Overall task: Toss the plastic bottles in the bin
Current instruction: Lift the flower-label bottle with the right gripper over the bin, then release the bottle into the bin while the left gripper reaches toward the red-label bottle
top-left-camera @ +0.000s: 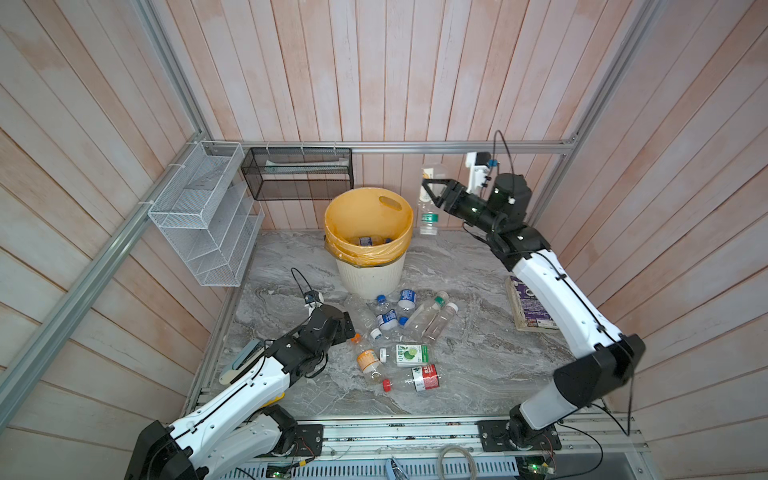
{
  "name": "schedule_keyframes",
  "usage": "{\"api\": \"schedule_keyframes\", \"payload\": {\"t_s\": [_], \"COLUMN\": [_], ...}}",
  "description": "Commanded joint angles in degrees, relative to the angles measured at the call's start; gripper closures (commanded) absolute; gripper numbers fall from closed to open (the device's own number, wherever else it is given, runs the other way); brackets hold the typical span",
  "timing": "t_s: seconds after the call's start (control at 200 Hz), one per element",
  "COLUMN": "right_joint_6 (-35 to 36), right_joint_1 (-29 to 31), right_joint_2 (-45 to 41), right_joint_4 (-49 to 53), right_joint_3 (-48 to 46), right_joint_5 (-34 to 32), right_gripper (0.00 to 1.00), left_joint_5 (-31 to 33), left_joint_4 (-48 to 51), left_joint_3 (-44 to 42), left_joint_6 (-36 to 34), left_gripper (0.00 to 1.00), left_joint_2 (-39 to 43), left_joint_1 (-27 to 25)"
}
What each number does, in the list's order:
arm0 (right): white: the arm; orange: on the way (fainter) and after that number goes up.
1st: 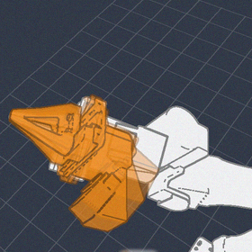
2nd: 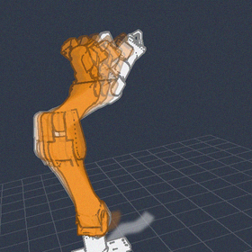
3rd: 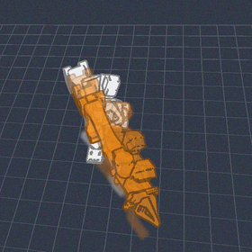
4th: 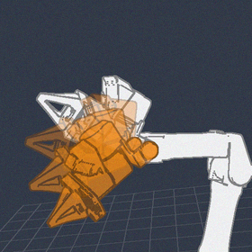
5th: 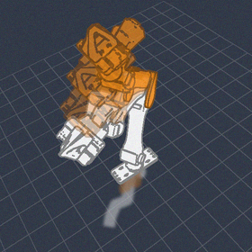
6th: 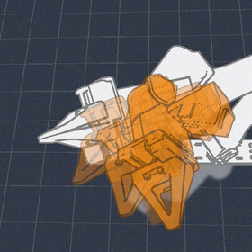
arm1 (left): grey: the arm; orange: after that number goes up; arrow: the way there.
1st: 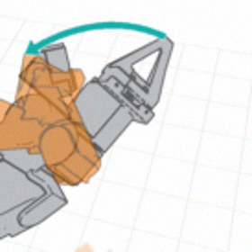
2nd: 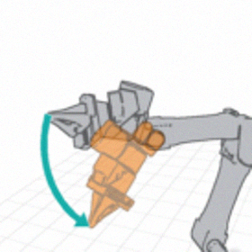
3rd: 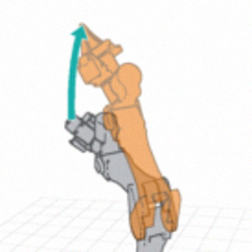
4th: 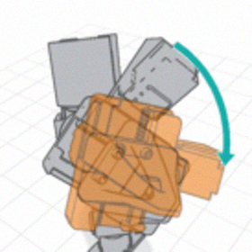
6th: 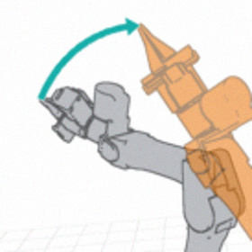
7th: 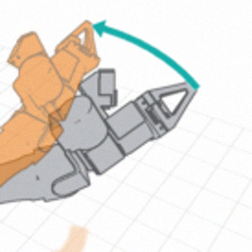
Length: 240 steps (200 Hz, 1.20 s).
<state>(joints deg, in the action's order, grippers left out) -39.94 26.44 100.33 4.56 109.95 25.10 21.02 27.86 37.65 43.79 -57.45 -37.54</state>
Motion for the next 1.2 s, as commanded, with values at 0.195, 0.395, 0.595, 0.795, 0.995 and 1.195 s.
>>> {"api": "schedule_keyframes", "payload": {"t_s": [0.195,0.395,0.595,0.795,0.995,1.195], "right_joint_6": [5.78,9.09,10.33,11.32,11.82,11.98], "right_joint_1": [1.04,-1.67,-9.59,-18.94,-25.01,-27.79], "right_joint_2": [7.24,-4.96,-21.79,-34.53,-39.60,-40.60], "right_joint_4": [11.13,8.01,2.89,2.55,3.45,3.18], "right_joint_3": [8.67,-5.51,-32.05,-54.16,-63.67,-67.00], "right_joint_5": [-1.12,-7.04,-10.11,-10.35,-8.88,-7.27], "right_gripper": [0.00,0.00,0.00,0.00,0.01,0.01], "left_joint_5": [5.90,10.63,7.52,-2.73,-11.42,-19.67], "left_joint_4": [2.95,1.59,-6.54,-6.65,-6.40,-6.32], "left_joint_3": [3.44,4.54,5.02,9.20,14.36,18.77], "left_joint_6": [0.60,-3.71,-19.45,-32.14,-41.08,-46.09], "left_gripper": [0.00,0.00,0.00,0.00,0.00,0.03], "left_joint_2": [-1.69,0.05,-0.88,-8.99,-19.85,-29.10], "left_joint_1": [-4.74,-11.12,-20.49,-26.88,-33.83,-35.13]}}
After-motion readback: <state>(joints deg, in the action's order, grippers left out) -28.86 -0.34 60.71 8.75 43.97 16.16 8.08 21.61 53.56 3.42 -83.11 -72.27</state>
